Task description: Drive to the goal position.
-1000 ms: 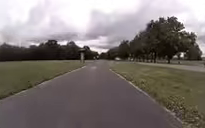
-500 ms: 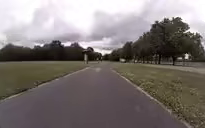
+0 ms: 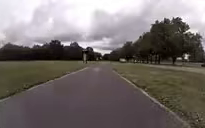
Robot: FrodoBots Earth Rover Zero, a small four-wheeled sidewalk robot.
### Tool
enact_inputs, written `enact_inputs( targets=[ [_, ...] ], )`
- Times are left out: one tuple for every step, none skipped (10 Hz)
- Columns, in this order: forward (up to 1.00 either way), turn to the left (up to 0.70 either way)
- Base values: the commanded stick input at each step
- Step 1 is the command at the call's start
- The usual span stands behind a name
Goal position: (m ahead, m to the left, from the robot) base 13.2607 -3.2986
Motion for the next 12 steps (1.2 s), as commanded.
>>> enact_inputs(
  targets=[
    [0.7, 0.0],
    [0.7, 0.0],
    [0.7, 0.0],
    [0.7, 0.0],
    [0.7, 0.0],
    [0.7, 0.0],
    [0.7, 0.0],
    [0.7, 0.0],
    [0.7, 0.0],
    [0.7, 0.0],
    [0.7, 0.0],
    [0.7, 0.0]
  ],
)
